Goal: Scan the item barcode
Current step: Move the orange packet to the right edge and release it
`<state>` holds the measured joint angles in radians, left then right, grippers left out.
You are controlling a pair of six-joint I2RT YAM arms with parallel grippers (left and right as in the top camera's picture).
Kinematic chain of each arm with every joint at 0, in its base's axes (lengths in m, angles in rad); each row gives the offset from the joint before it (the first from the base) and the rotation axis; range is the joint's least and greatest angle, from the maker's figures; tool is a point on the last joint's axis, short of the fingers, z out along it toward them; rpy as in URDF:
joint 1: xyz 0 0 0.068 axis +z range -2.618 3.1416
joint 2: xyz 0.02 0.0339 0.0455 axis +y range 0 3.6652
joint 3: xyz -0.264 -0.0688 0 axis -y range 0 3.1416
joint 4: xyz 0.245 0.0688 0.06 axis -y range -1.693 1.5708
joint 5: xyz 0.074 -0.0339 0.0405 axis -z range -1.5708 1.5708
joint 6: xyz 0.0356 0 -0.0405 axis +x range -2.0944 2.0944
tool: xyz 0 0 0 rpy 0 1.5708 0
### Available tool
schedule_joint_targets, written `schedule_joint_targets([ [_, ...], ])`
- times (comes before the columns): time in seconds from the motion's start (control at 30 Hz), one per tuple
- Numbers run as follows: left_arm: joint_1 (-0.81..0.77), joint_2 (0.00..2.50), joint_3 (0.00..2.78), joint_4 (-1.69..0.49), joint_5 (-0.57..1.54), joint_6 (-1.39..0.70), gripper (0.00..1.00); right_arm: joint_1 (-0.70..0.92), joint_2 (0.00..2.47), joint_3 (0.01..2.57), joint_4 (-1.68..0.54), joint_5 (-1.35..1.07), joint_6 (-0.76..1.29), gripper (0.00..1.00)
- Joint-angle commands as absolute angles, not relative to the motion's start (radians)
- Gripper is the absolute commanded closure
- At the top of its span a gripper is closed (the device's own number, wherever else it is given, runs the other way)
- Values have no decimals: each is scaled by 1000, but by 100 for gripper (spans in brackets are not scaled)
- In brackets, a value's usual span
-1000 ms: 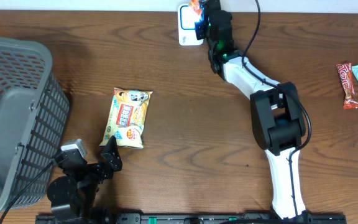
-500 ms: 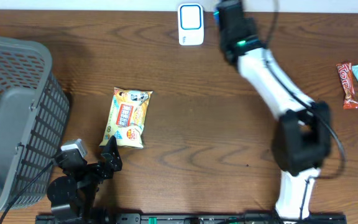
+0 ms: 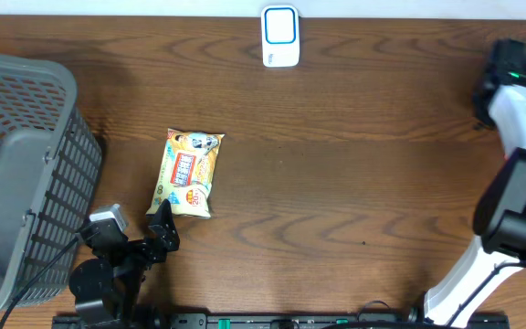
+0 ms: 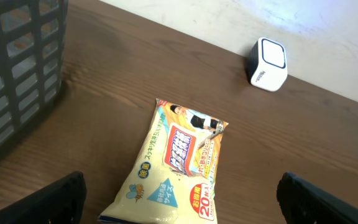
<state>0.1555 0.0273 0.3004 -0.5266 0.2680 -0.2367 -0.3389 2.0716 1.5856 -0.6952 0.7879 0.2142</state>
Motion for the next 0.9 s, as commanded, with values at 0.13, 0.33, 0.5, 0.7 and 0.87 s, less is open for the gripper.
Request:
schedule_joint_targets([
  [0.13,158,23,298,-524,280,-242,2,-523,2067,1539,-680,671,337,99],
  [0.33,158,23,298,-524,280,-242,2,-562,2060,1570,-691,591,337,21],
  [0.5,158,23,298,-524,280,-242,2,-507,1929,1604,-689,475,350,1],
  [0.7,158,23,298,-524,280,-242,2,-410,1705,1604,-689,31,500,1],
  [0.87,158,23,298,-524,280,-242,2,-242,1633,1604,-705,-338,671,1],
])
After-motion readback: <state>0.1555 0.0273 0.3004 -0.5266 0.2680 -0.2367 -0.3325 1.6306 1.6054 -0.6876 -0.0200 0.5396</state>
